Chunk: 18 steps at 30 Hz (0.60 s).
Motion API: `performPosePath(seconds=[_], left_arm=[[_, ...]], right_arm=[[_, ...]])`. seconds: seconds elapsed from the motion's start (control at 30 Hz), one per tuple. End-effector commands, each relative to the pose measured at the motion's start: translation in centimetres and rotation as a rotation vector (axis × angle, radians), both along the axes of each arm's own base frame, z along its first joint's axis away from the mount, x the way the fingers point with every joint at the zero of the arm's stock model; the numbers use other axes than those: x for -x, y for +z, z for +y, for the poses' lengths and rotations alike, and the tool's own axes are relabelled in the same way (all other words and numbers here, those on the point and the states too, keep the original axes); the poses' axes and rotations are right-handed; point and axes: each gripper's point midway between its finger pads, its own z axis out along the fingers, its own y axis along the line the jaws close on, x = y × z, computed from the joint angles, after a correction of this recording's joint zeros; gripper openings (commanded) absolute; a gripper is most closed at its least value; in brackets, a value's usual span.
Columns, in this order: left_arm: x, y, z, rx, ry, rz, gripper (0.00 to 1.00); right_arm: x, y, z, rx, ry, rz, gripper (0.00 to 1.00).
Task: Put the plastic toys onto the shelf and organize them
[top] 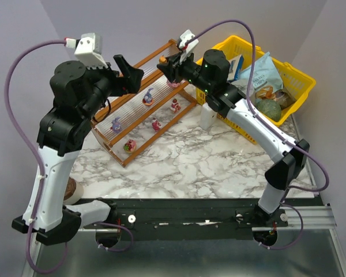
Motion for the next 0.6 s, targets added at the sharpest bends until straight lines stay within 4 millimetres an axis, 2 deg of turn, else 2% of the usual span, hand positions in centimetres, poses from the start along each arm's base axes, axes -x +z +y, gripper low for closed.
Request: performPosePath(seconds=[0.0,0.17,0.27,0.4,0.57], left_arm=[[-0.1,0.2,0.8,0.05,0.063,-0.022,0.93],[0.1,-1.7,1.2,0.037,0.078,-0.009,0.93],[0.6,-1.8,1.7,0.026,0.081,-0.047,0.94],[1.1,-1.6,2.1,0.007,0.084,-0.07,0.96],[1.0,-2.6,2.1,-0.023,0.08,-0.062,0.99]], right_arm=[[-3.6,1.3,0.1,-0.093,-0.067,0.041,0.01],[-7.1,0.2,0.6,-0.112,-0.069,0.06,0.01],[-8.9,0.1,0.0,-0.12,-0.071,0.042,0.01],[-11.5,-1.9,-0.3,-0.13,-0.065,0.068,0.01],[-13.4,-3.4,-0.1,-0.14,-0.04,0.073,0.01]])
